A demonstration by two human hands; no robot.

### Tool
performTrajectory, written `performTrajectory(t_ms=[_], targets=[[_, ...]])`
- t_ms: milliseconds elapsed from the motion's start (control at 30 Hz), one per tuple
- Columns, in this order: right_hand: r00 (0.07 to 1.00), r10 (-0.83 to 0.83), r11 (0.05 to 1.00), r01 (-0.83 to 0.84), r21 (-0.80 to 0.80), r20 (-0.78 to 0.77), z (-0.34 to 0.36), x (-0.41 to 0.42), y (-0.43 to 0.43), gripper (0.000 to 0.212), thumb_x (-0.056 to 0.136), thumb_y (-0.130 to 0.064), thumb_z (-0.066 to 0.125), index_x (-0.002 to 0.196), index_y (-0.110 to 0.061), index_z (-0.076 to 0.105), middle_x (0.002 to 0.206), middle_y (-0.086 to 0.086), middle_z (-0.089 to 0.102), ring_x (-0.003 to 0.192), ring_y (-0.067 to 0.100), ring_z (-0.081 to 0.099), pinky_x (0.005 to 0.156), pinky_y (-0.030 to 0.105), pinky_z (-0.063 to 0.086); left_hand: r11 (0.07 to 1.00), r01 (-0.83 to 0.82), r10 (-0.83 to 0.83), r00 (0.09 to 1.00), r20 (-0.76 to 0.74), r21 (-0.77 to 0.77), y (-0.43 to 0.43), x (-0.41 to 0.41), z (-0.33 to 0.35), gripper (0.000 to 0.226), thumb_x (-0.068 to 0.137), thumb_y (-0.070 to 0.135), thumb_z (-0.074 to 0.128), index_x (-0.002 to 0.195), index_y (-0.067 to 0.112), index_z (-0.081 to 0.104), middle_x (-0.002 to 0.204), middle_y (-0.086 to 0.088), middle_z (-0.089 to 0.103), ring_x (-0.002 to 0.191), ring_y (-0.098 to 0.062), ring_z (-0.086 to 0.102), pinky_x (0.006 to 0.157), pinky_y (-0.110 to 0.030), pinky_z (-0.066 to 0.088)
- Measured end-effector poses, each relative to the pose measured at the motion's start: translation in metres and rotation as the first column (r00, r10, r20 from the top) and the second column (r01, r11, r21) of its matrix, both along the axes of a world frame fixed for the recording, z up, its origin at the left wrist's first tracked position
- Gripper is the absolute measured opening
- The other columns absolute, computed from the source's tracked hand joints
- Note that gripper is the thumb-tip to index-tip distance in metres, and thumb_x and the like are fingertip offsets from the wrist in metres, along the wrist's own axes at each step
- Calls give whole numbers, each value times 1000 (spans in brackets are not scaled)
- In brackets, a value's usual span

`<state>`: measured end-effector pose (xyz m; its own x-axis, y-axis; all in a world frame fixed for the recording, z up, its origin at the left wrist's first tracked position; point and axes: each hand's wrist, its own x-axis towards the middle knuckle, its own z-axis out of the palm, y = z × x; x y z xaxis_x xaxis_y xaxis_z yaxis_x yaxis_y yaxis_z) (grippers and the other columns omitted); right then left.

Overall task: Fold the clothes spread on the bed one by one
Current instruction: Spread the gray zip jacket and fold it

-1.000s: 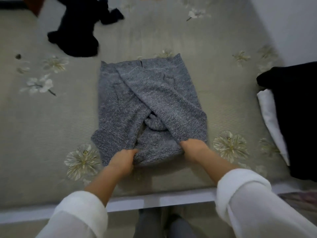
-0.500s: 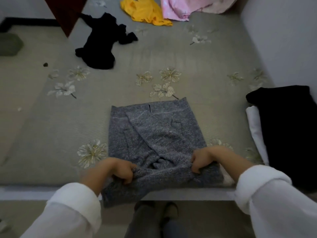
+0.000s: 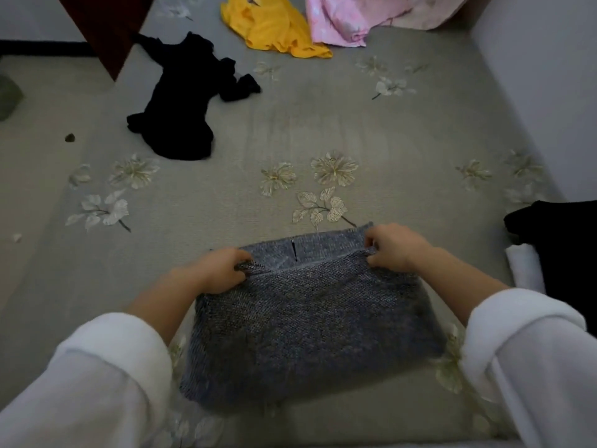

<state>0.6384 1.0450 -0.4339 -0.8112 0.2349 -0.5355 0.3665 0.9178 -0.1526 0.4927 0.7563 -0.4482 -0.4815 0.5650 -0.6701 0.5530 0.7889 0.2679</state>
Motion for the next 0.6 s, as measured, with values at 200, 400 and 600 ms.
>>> performTrajectory(t_ms=[200,400,600], targets=[[987,-65,988,85,133,-149,-57,-51,23,15,89,-26,59,98,-17,51,109,10,62,91,28,53,73,34,43,997,-21,45,949,-312,80,40,-63,-55,37,96,14,43,131,24,50,128,-10,57,112,-31,55,91,-43,47],[899,-330,930,361,62,-290,-123,-8,-11,62,95,-50,45,147,-20,28,160,3,12,146,24,9,114,51,13,937,-135,267,874,-407,323,22,-6,-114,52,100,35,36,150,28,24,159,-9,15,146,-30,11,112,-57,14],[947,-321,946,322,-42,37,-183,32,-20,66,89,-68,9,149,-45,-7,154,-14,-25,144,14,-24,116,50,-6,948,-319,314,927,-202,10,-16,52,-174,56,87,67,2,133,57,-28,145,10,-43,134,-30,-41,107,-70,-4]])
